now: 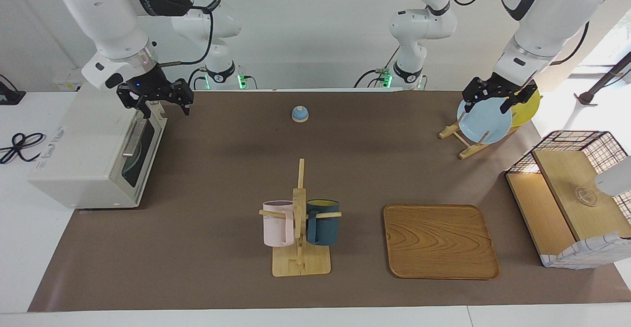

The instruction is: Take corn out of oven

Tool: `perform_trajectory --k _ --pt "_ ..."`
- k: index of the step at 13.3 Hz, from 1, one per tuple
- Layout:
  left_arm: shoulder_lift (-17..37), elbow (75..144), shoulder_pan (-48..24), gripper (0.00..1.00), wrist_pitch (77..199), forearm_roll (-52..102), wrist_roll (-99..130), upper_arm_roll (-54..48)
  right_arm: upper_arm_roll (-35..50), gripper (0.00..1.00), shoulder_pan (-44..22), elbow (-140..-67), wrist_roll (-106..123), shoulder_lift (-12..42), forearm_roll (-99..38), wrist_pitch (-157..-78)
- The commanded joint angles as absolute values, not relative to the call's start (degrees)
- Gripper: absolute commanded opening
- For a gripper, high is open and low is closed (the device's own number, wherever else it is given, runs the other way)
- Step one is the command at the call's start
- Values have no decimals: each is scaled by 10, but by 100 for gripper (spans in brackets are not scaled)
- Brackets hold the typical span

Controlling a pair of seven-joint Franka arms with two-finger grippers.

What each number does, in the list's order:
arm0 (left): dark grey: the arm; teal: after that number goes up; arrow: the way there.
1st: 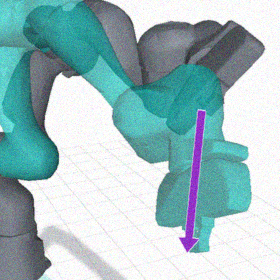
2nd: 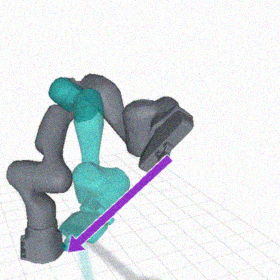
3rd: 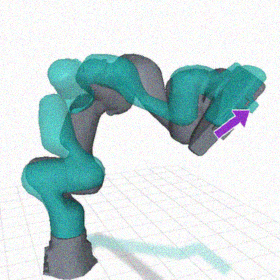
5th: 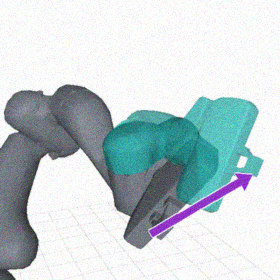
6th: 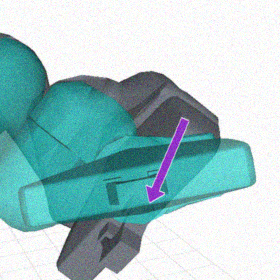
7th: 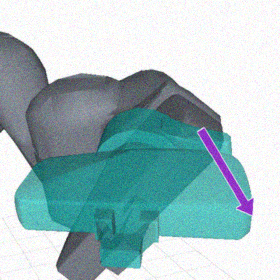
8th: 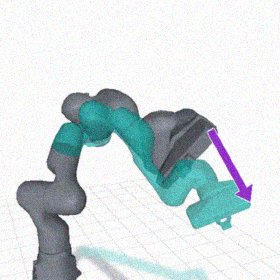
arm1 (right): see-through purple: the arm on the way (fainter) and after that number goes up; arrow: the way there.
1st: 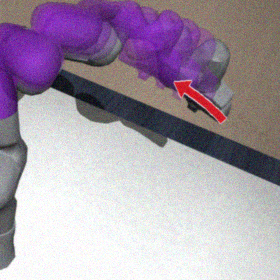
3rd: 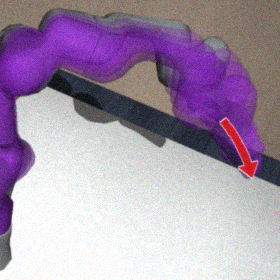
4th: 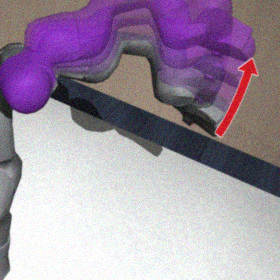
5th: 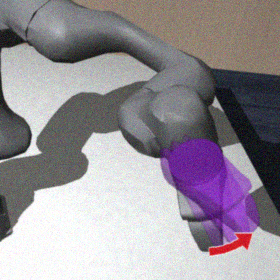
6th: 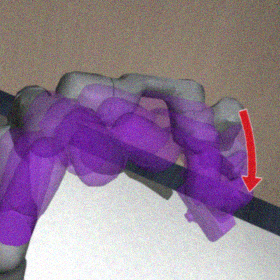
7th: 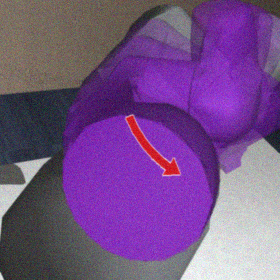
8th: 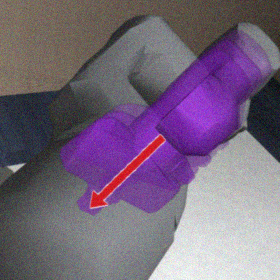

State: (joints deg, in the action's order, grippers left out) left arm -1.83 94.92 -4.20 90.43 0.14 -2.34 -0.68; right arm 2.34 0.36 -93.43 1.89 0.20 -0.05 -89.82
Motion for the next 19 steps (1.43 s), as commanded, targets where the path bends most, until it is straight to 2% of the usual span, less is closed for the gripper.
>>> perform_trajectory --k 1,9,10,11,12,13,15,19 --pt "-31 962 -38 100 911 -6 -28 -11 24 100 9 -924 12 10 -10 -899" --pt "-31 962 -37 100 911 -5 -28 -11 22 100 8 -947 17 2 -2 -915" --pt "-31 962 -38 100 911 -5 -28 -11 21 88 10 -963 19 -4 -2 -929" --pt "-31 962 -38 100 911 -5 -28 -11 21 44 17 -974 24 -10 6 -932" --pt "-31 962 -38 100 911 -5 -28 -11 21 6 20 -983 32 -12 11 -933" --pt "-31 962 -38 100 911 -5 -28 -11 21 0 22 -998 49 -20 24 -939" --pt "-31 962 -37 100 911 -5 -28 -11 21 0 46 -1037 117 -36 29 -961" --pt "-31 962 -38 100 911 -5 -28 -11 20 0 82 -1122 113 -61 59 -1041"
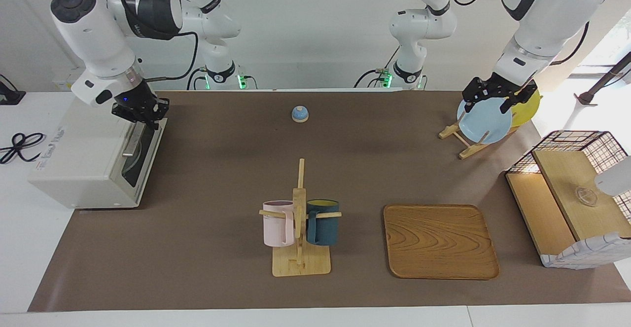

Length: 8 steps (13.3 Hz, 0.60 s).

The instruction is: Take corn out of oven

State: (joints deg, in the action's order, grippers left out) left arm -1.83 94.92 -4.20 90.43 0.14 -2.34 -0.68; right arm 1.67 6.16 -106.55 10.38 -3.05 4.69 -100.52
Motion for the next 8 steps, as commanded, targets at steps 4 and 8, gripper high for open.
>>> perform_trajectory --k 4,8 --pt "-31 962 -38 100 911 -5 -28 -11 20 0 101 -1143 90 -52 94 -1075" --pt "-31 962 -37 100 911 -5 -28 -11 20 0 121 -1154 85 -37 96 -1097"
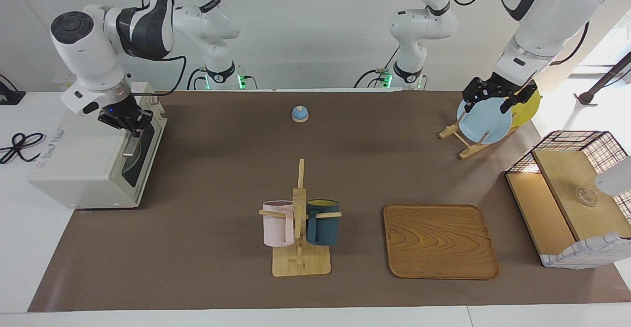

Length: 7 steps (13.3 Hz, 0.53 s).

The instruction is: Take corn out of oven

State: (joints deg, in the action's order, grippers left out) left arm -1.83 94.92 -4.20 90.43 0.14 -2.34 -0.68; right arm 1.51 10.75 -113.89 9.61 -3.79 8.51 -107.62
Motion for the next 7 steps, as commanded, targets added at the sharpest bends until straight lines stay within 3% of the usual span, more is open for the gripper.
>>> perform_trajectory --k 1,7 --pt "-31 962 -38 100 911 -6 -28 -11 20 0 127 -1161 85 -36 100 -1100" --pt "-31 962 -37 100 911 -5 -28 -11 21 0 131 -1168 78 -36 100 -1102"
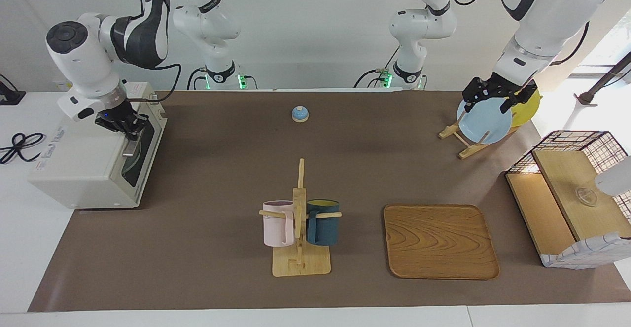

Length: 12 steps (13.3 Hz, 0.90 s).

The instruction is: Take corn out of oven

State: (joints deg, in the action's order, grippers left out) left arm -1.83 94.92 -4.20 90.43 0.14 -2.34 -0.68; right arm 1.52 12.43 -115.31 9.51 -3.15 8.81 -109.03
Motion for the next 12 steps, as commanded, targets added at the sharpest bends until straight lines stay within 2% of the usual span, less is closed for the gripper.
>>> perform_trajectory --k 1,8,12 --pt "-31 962 -38 100 911 -5 -28 -11 22 0 130 -1173 68 -36 100 -1113" --pt "-31 962 -37 100 911 -5 -28 -11 24 0 81 -1212 7 -34 62 -1147" --pt "-31 962 -38 100 911 -5 -28 -11 24 0 67 -1234 2 -7 58 -1202"
